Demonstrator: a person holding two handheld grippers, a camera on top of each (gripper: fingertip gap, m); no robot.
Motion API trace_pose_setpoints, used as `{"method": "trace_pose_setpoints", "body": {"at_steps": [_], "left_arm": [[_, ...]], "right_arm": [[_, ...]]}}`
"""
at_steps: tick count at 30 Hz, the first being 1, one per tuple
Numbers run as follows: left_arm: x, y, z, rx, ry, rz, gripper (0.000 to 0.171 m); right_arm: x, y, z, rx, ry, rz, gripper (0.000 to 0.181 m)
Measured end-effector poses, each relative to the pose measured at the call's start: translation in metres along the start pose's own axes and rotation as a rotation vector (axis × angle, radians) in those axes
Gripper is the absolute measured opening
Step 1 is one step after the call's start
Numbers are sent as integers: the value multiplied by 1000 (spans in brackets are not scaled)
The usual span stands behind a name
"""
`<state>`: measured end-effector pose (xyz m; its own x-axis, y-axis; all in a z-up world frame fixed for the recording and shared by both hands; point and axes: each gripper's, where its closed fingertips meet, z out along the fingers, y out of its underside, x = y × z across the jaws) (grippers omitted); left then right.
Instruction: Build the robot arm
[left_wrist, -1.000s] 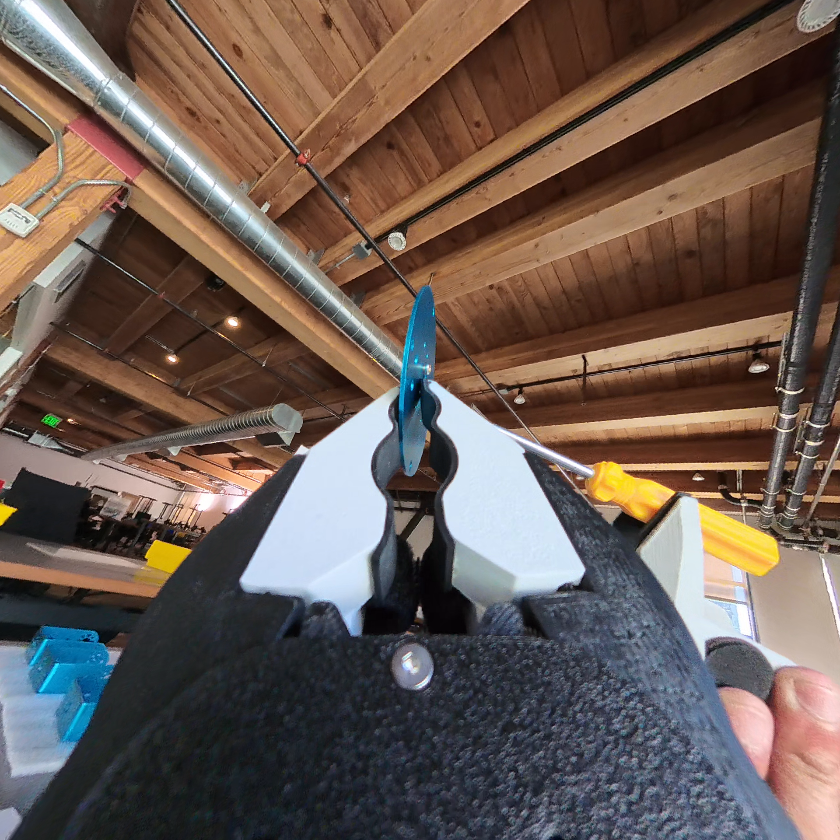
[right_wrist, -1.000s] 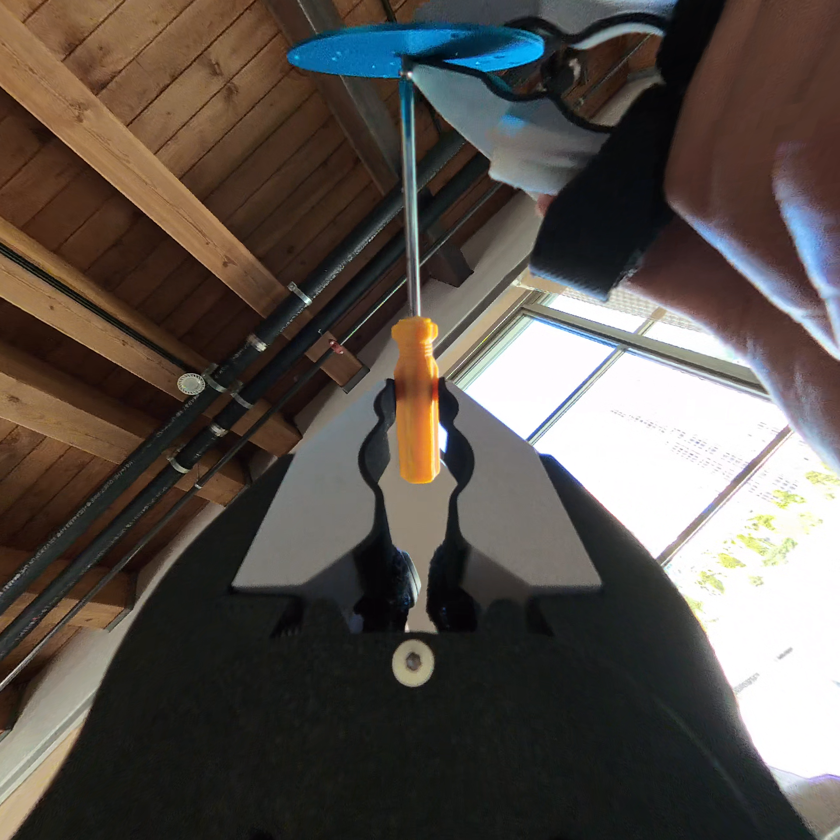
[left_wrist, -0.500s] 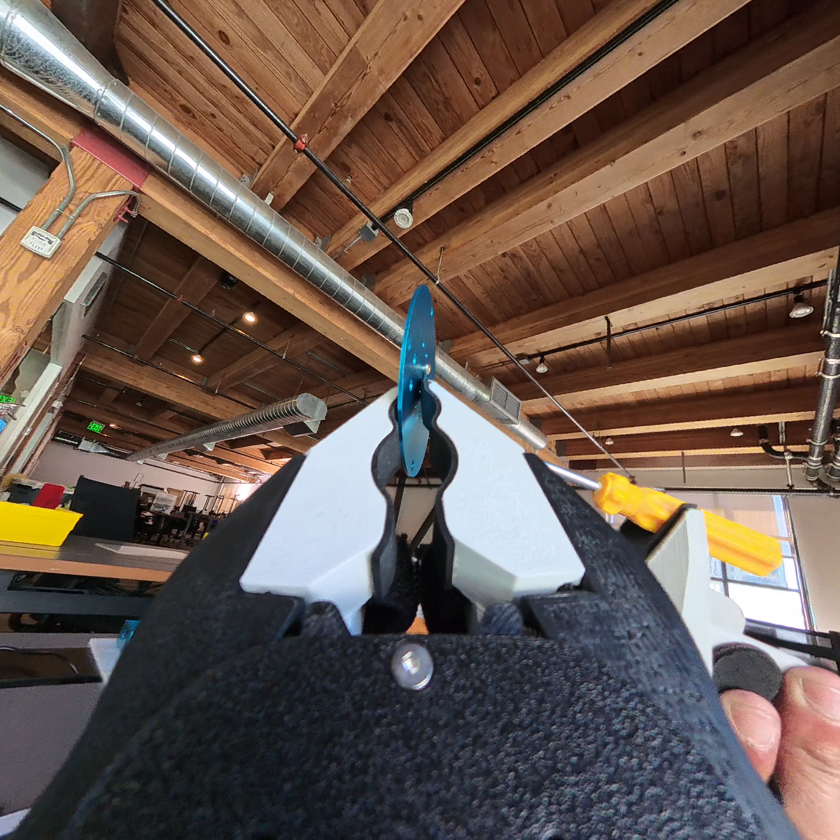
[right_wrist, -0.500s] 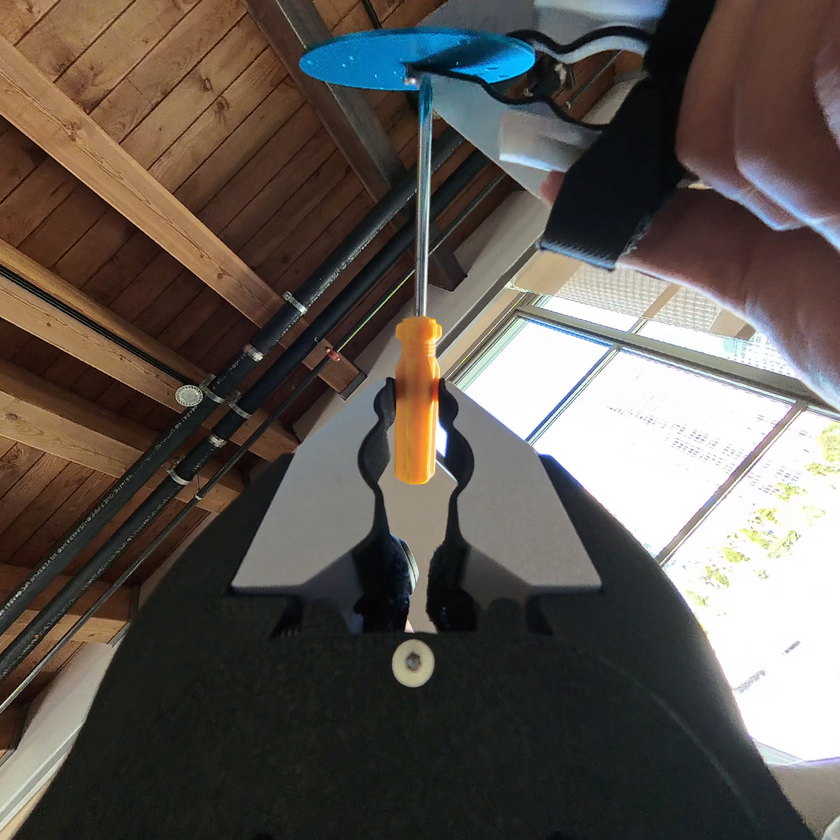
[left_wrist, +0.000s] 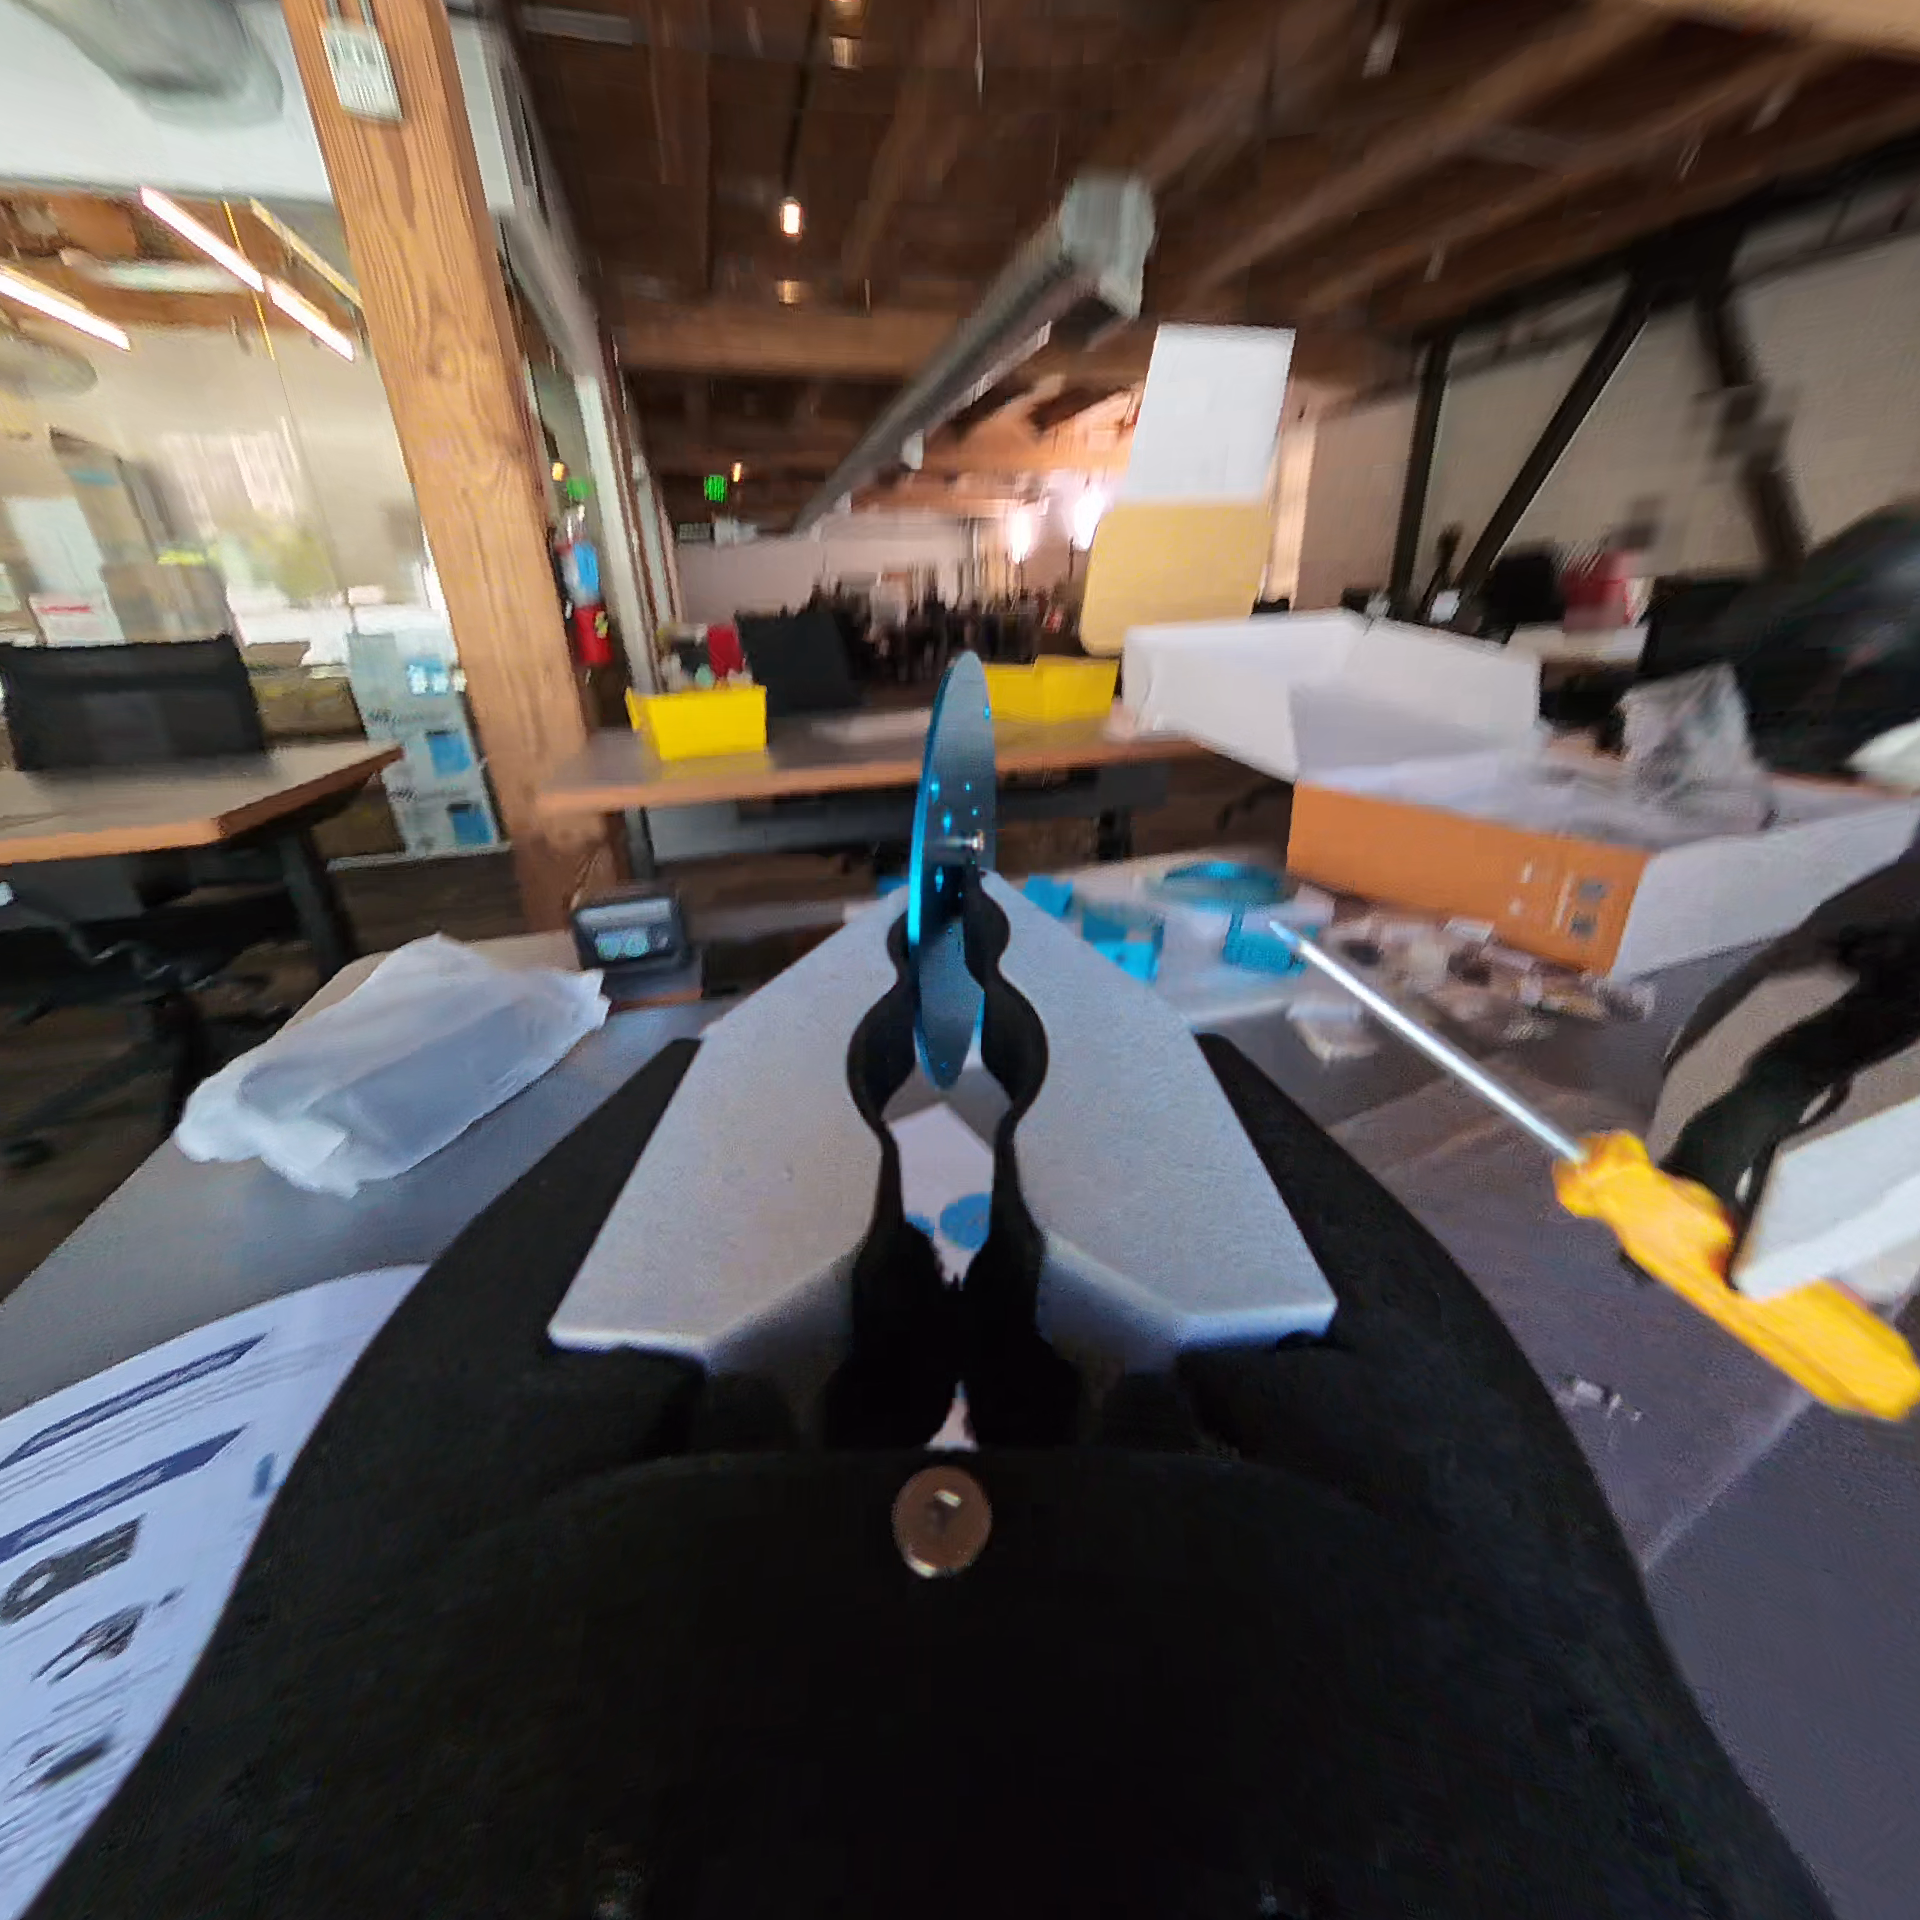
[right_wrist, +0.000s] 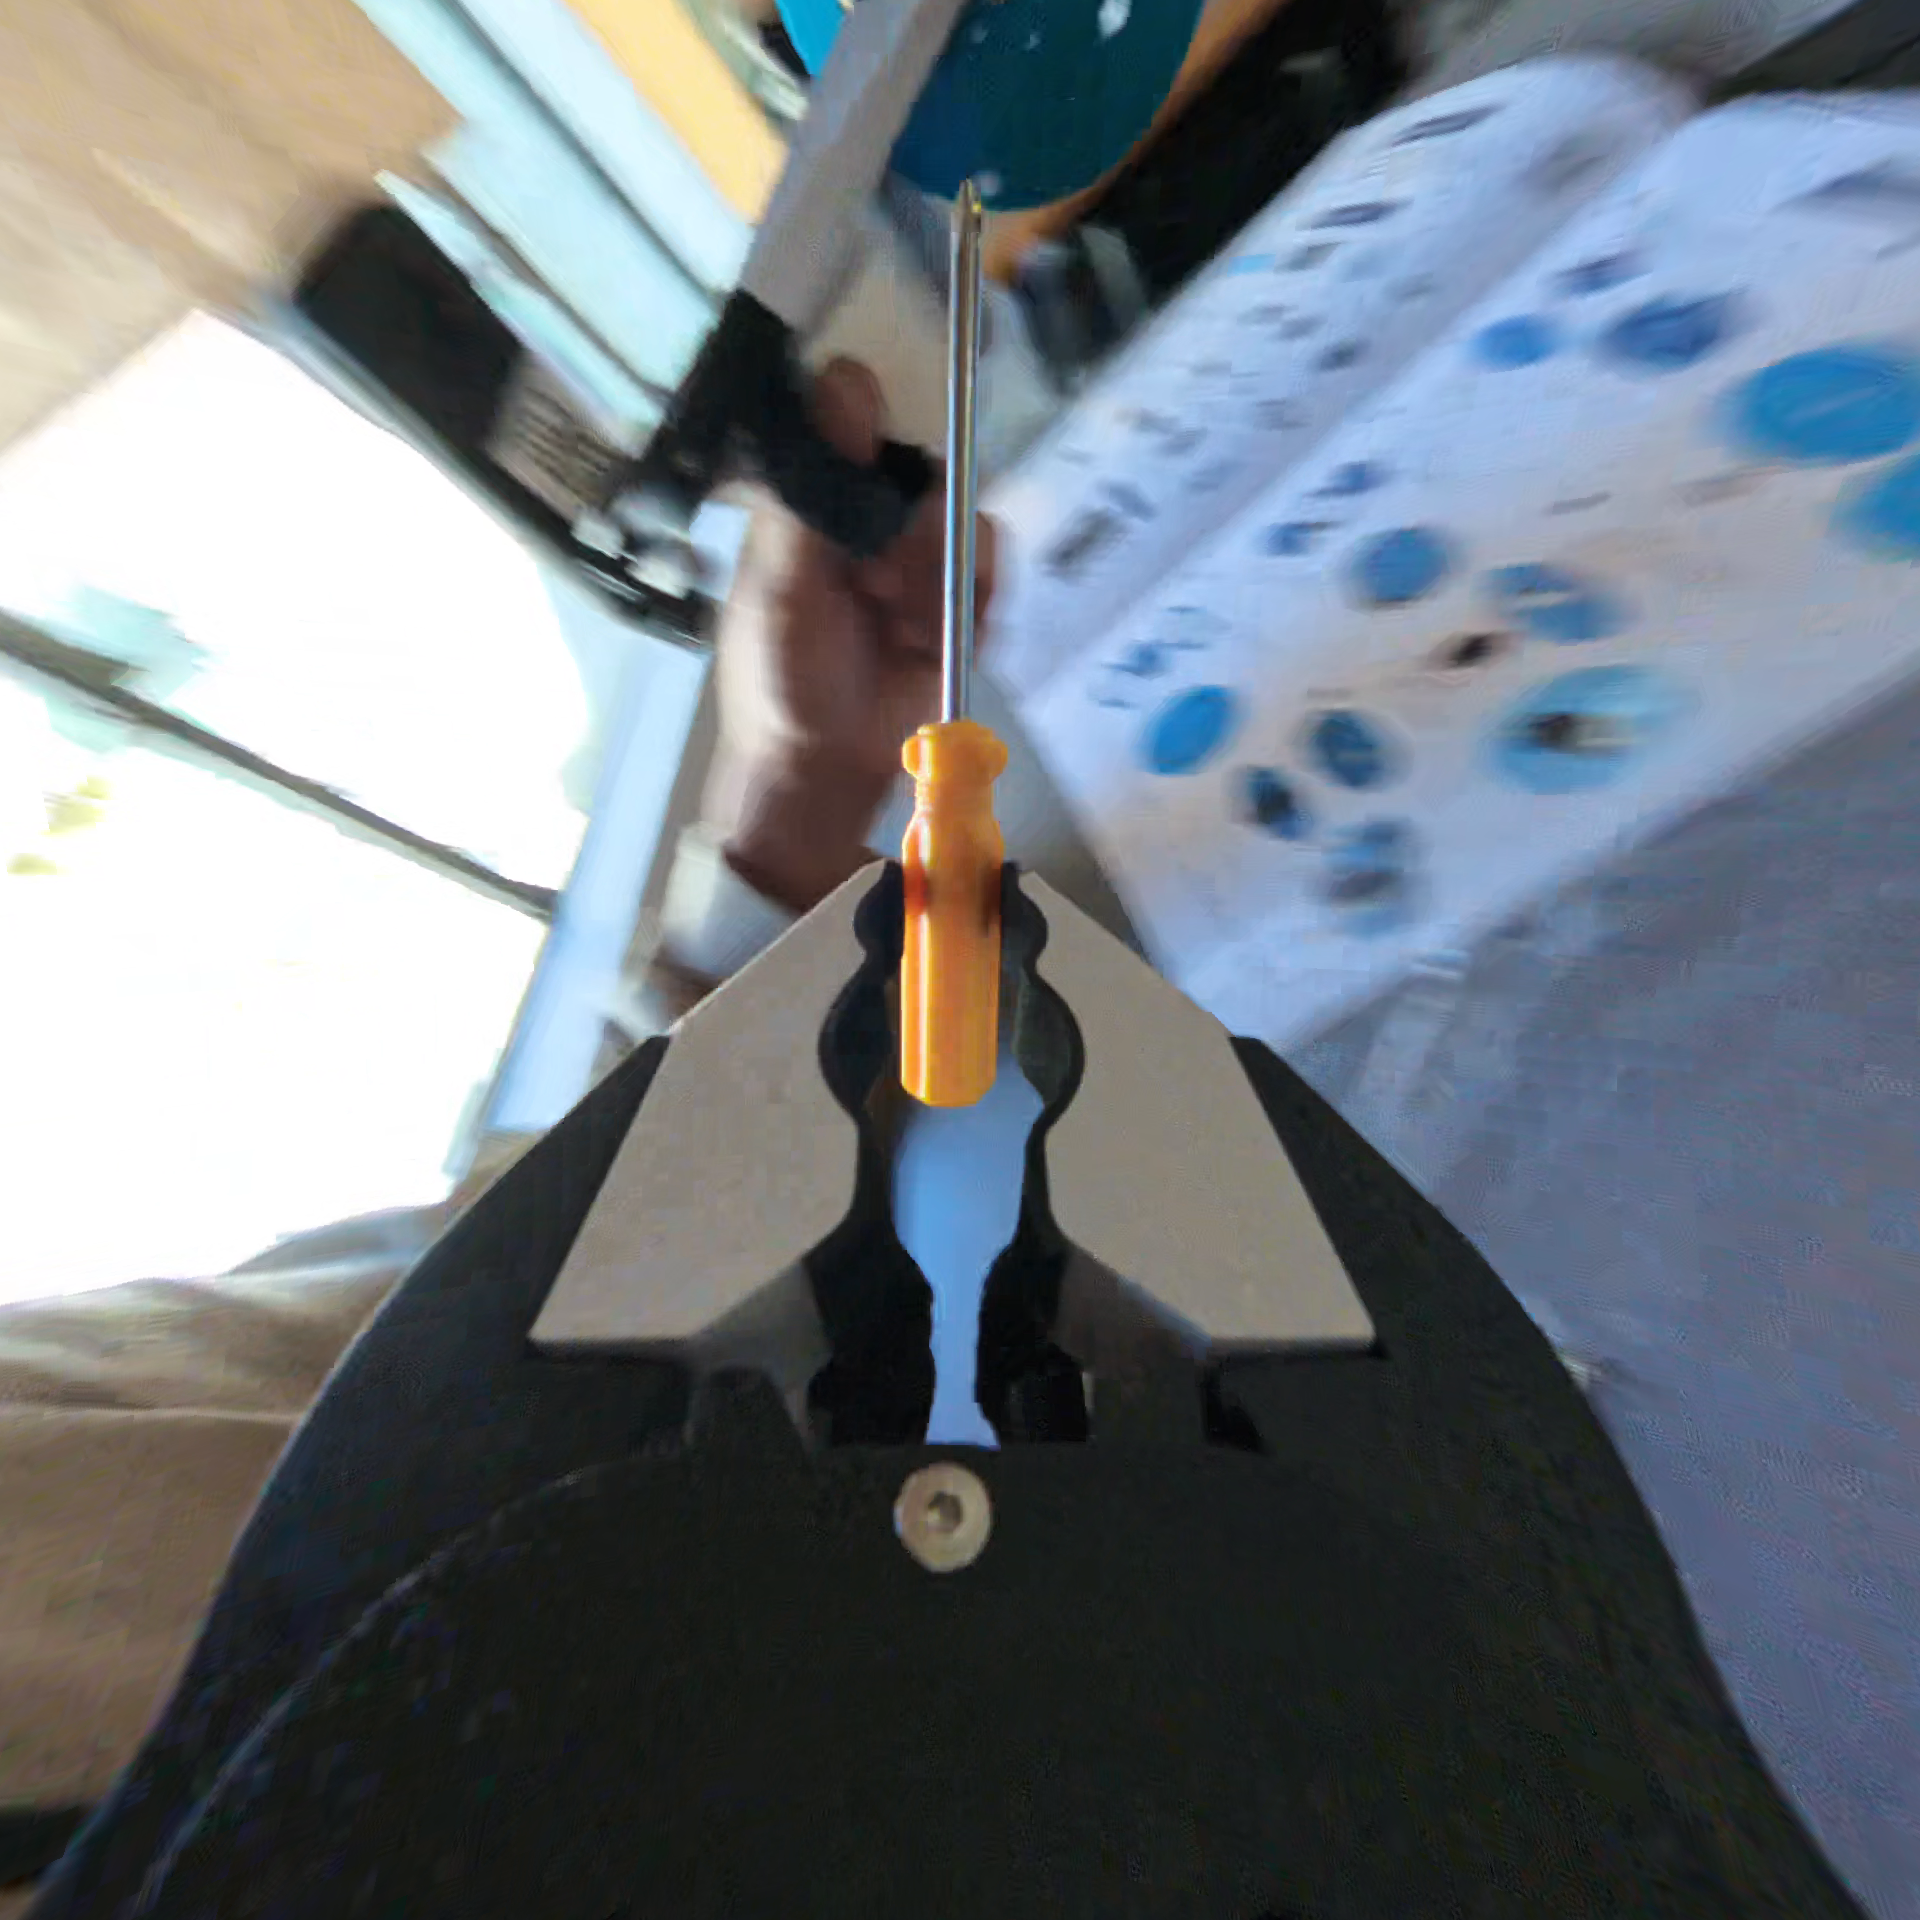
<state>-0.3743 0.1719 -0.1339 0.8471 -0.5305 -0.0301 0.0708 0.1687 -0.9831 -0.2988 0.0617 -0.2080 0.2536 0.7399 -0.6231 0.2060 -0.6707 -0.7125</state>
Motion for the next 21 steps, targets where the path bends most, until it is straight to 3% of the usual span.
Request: {"method": "trace_pose_setpoints", "body": {"at_steps": [4, 6, 9, 12, 15, 21], "left_arm": [[1, 37, 11, -260, -53, 74, 5], [5, 54, 18, -340, -72, 54, 5], [13, 79, 30, -413, -87, 25, 5], [25, 101, 43, -431, -77, 66, 5], [40, 115, 49, -427, -59, 114, 5], [52, 112, 46, -365, -23, 290, 5]], "right_arm": [[68, -2, -44, -182, 591, -420, 17], [90, -1, -59, -275, 760, -570, 17], [113, 12, -65, -400, 900, -725, 17], [128, 29, -56, -431, 950, -817, 17], [138, 48, -41, -395, 866, -708, 17], [131, 34, -44, -327, 834, -555, 17]]}}
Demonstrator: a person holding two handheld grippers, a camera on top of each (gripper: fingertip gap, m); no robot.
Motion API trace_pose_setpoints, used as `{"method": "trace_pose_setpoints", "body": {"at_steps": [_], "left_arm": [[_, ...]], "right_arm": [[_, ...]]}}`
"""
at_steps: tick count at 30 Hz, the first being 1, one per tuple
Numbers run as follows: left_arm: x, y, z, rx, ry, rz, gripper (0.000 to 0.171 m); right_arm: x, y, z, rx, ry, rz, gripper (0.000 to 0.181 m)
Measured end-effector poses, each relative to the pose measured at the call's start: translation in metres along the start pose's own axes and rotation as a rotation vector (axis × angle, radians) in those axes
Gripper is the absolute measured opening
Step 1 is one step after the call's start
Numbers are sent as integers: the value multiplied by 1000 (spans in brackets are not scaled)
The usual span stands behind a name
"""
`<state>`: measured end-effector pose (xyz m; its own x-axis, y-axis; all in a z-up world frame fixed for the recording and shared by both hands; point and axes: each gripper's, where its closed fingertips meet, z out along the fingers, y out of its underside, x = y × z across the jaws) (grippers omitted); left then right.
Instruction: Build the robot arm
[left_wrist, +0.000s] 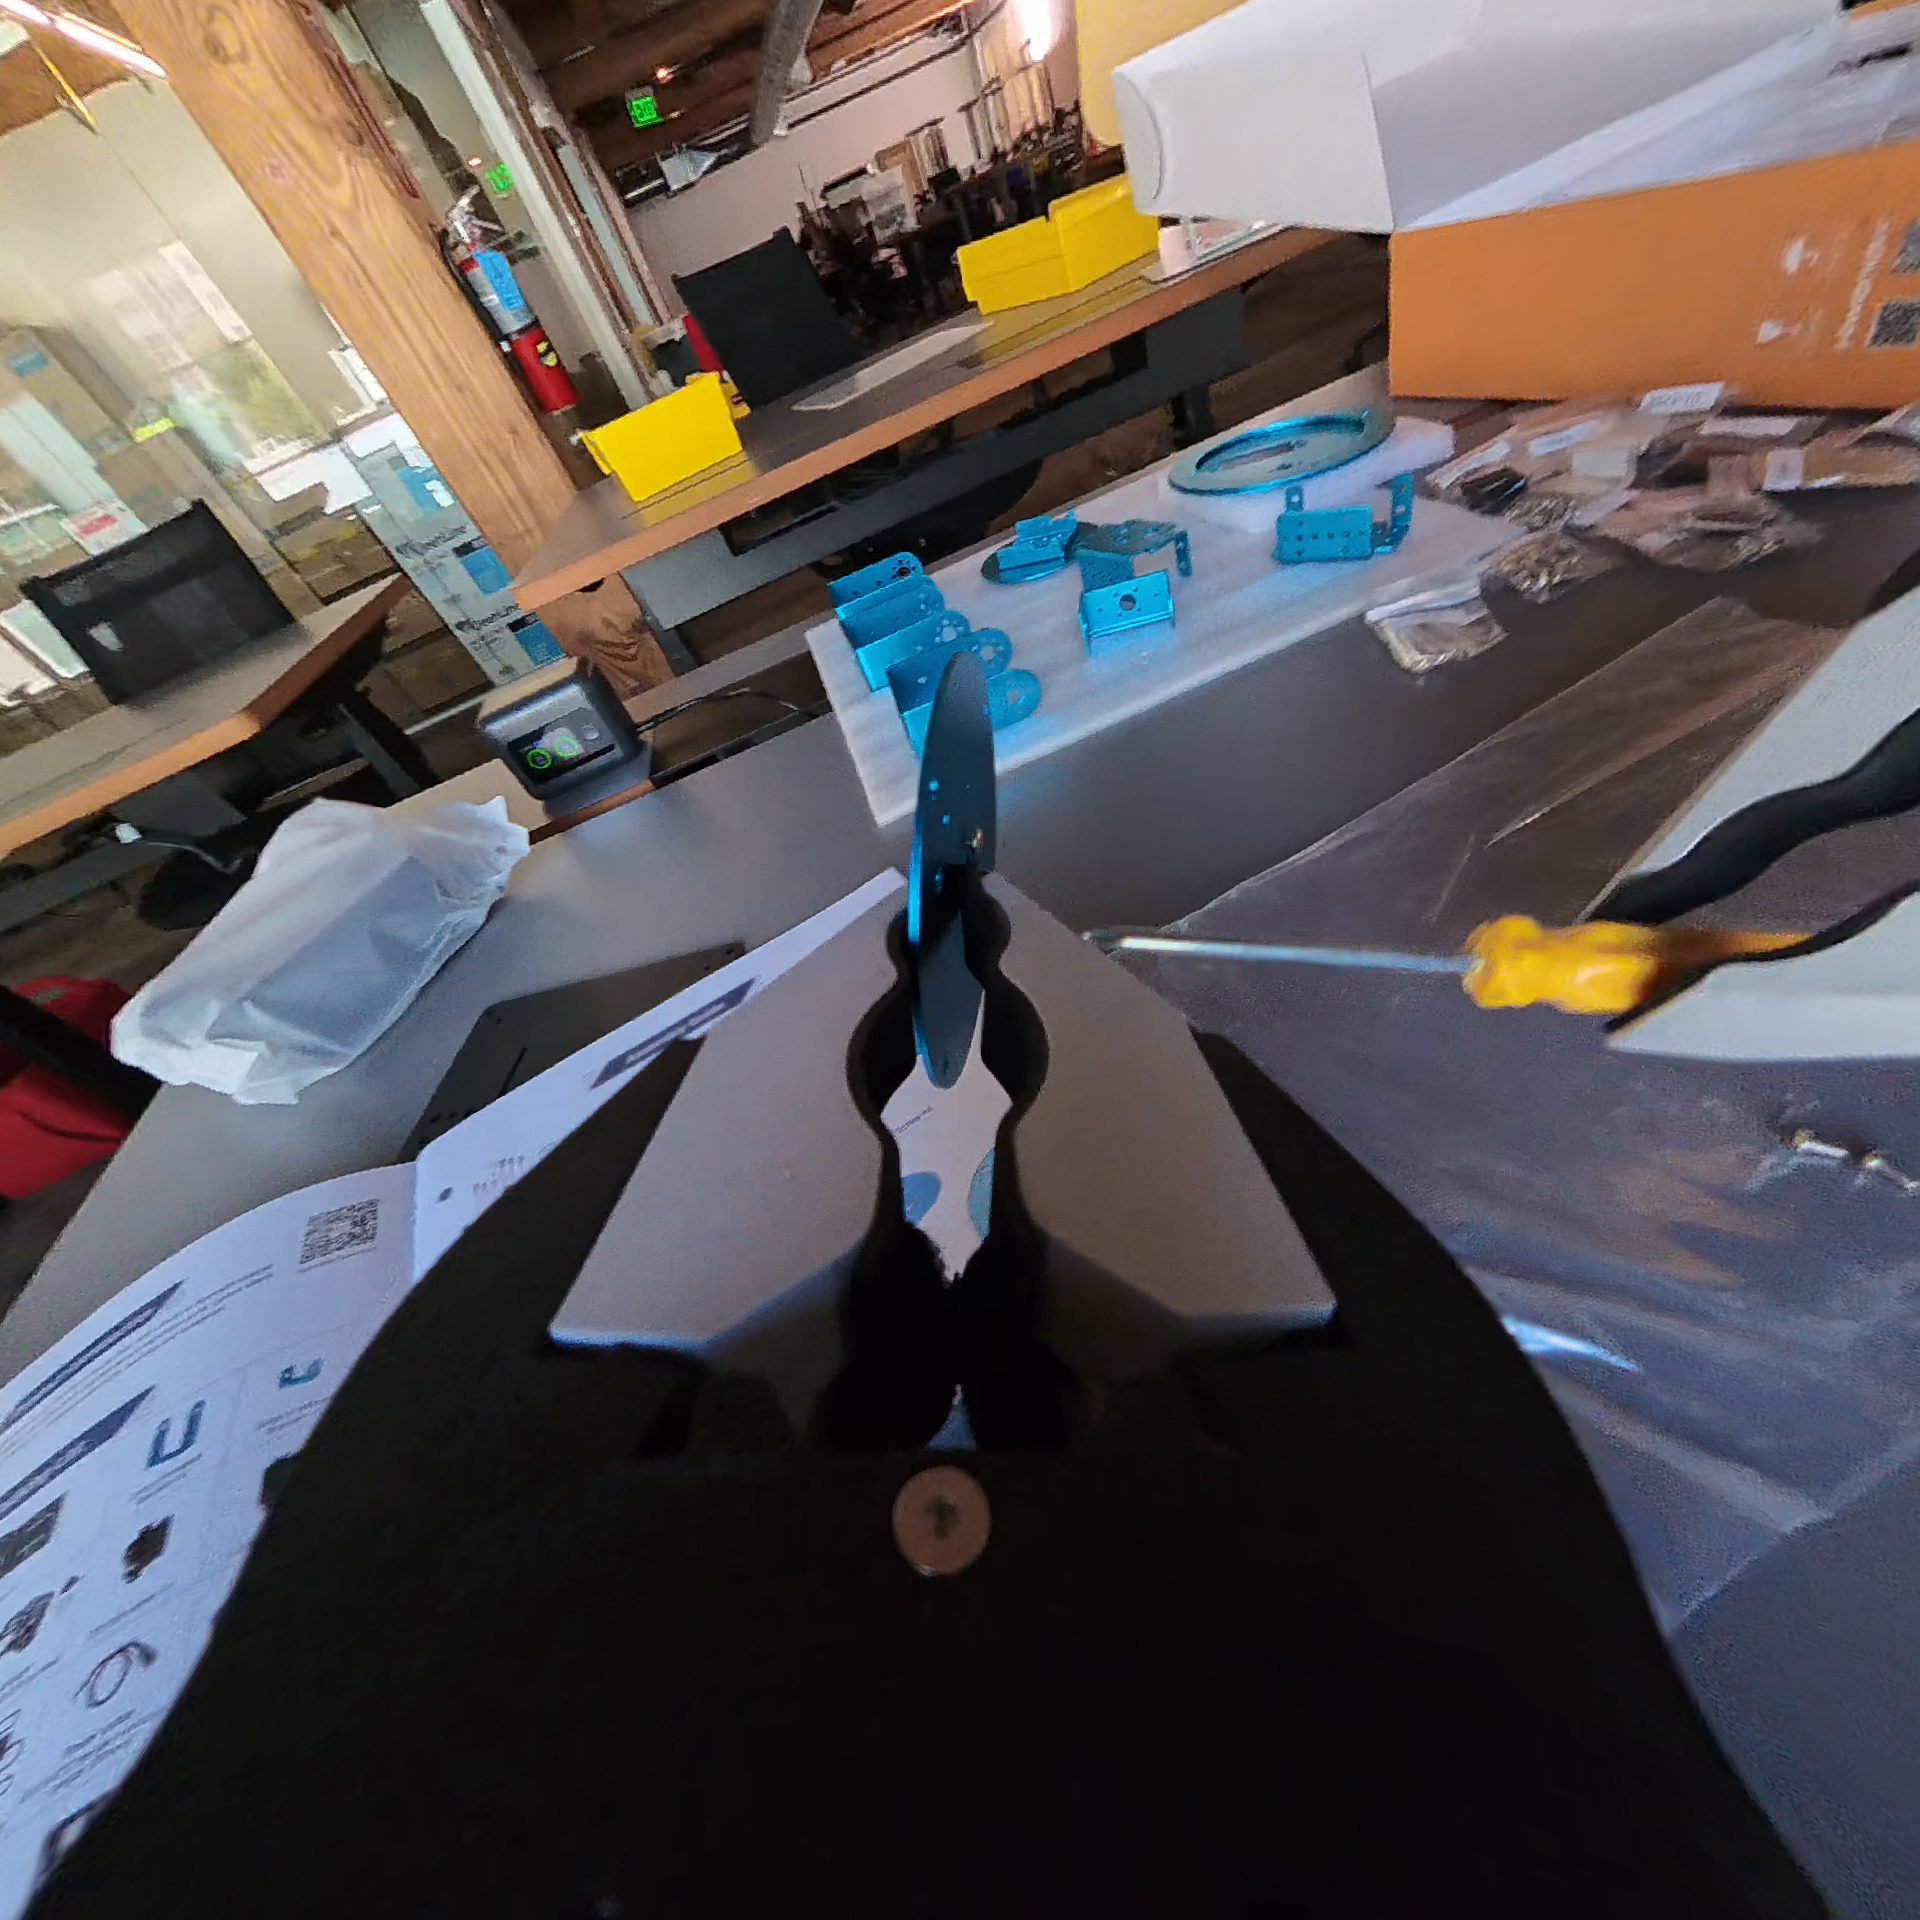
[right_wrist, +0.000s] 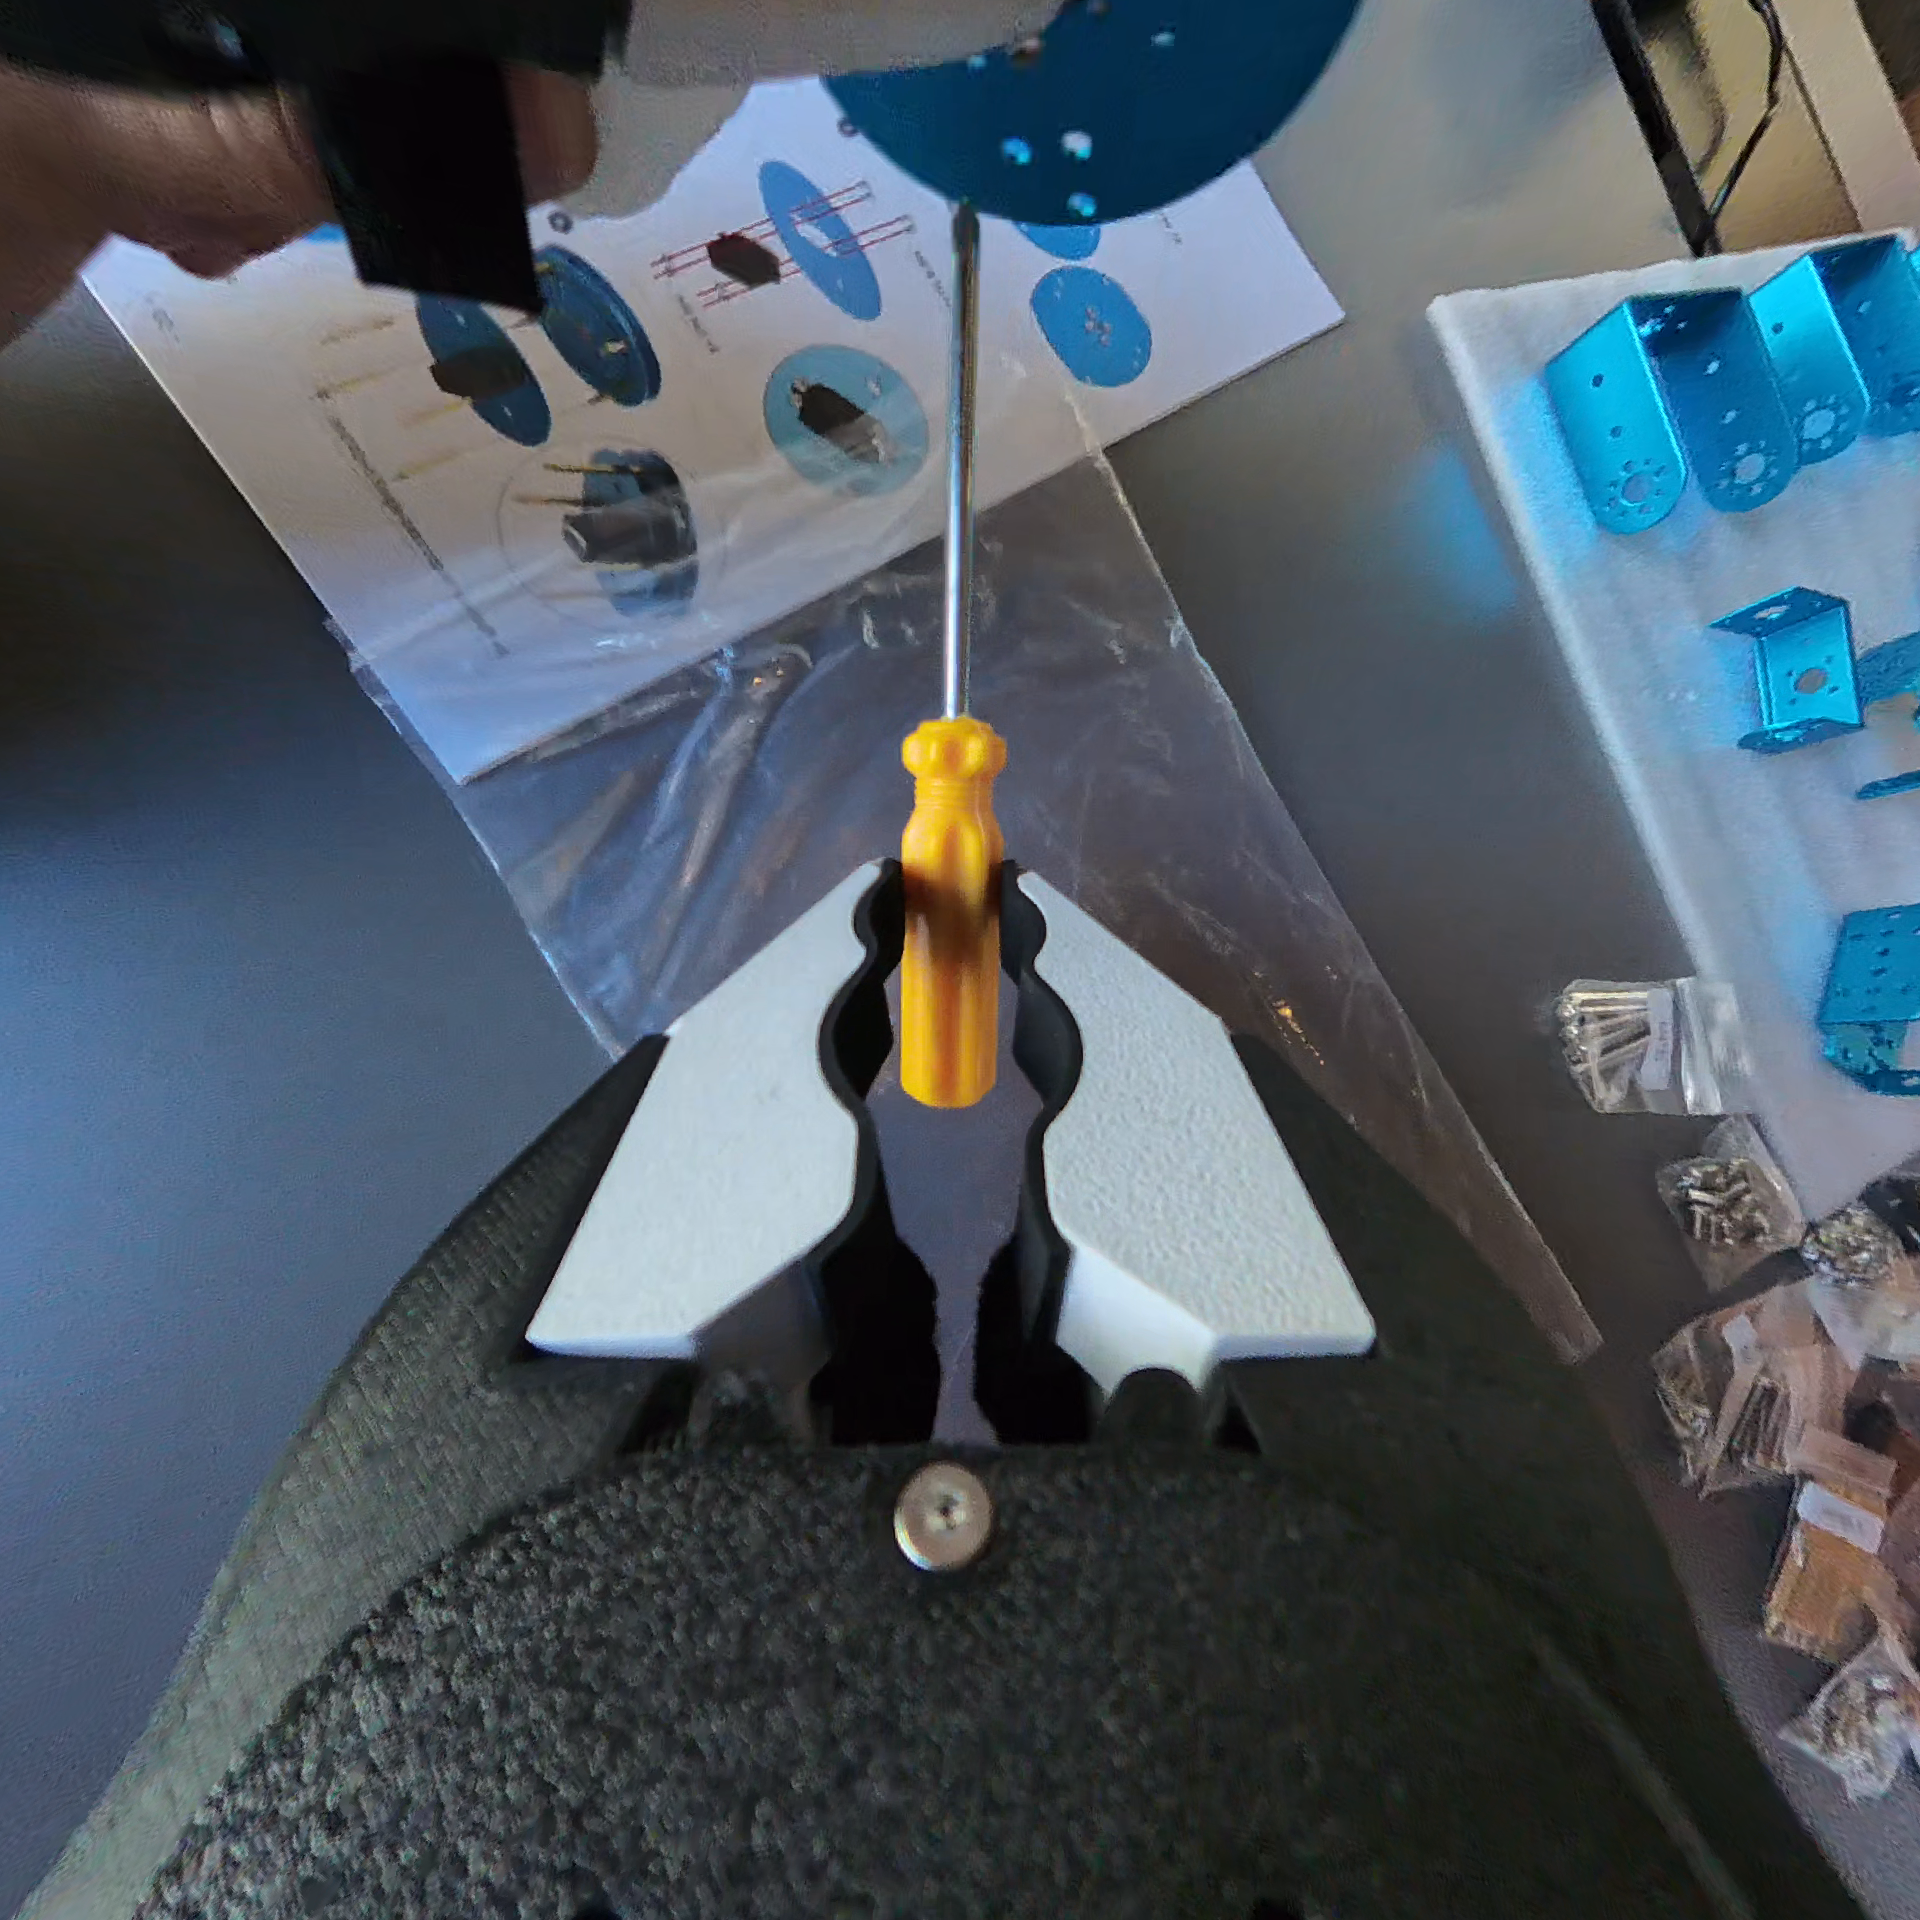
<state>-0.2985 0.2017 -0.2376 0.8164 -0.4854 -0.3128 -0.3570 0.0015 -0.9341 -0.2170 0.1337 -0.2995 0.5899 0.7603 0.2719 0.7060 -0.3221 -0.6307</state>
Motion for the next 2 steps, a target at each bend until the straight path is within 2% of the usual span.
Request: {"method": "trace_pose_setpoints", "body": {"at_steps": [2], "left_arm": [[1, 4, -1, 5, 26, -12, 5]], "right_arm": [[1, -2, -4, -21, -10, 38, 17]]}}
